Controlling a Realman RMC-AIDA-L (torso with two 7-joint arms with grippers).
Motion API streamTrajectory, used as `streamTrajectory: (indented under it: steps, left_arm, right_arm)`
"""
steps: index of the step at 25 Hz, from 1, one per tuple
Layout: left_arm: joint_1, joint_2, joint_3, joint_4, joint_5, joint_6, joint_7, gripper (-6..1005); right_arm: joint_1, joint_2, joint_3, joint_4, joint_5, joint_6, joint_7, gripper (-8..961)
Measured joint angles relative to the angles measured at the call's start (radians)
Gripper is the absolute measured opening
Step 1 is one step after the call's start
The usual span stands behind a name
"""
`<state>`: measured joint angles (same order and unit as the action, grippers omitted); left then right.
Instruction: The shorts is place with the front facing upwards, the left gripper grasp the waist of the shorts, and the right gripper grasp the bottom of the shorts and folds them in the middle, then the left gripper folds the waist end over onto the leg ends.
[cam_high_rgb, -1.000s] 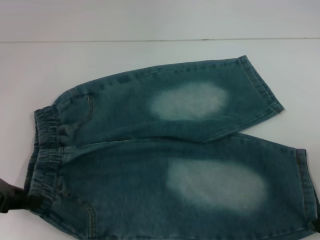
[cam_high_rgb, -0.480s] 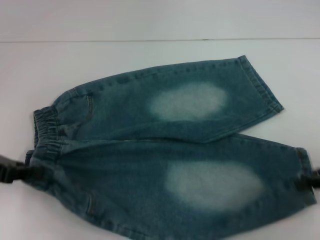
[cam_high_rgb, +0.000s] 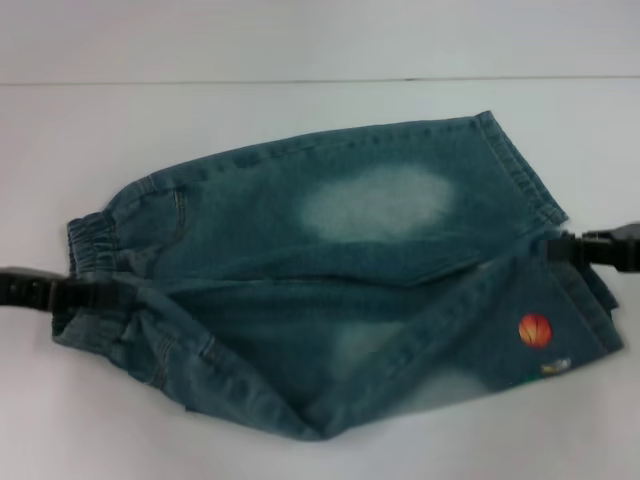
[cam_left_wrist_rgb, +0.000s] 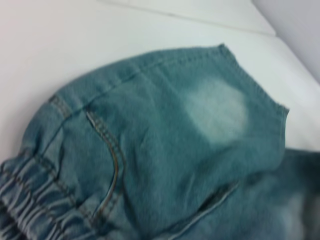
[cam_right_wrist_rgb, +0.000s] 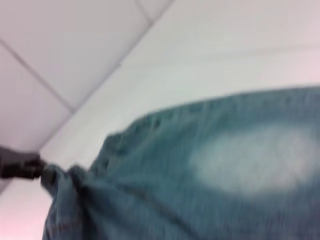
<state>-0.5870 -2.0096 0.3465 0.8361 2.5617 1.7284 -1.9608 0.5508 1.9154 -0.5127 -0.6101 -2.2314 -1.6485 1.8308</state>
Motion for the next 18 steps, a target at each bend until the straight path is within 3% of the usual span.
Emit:
streamTrajectory:
  steps: [10, 18]
  left_arm:
    - [-0.002, 0.0, 0.003, -0.009, -0.073, -0.135, -0.076, 118]
    - [0.017, 0.003, 0.001, -0.011, -0.199, -0.147, -0.073, 120]
  right_arm:
    - [0.004, 0.049, 0.026, 0.015, 0.146, 0.229, -0.066, 43]
    - [0.023, 0.051, 0.031, 0.047, 0.243, 0.328, -0.109, 43]
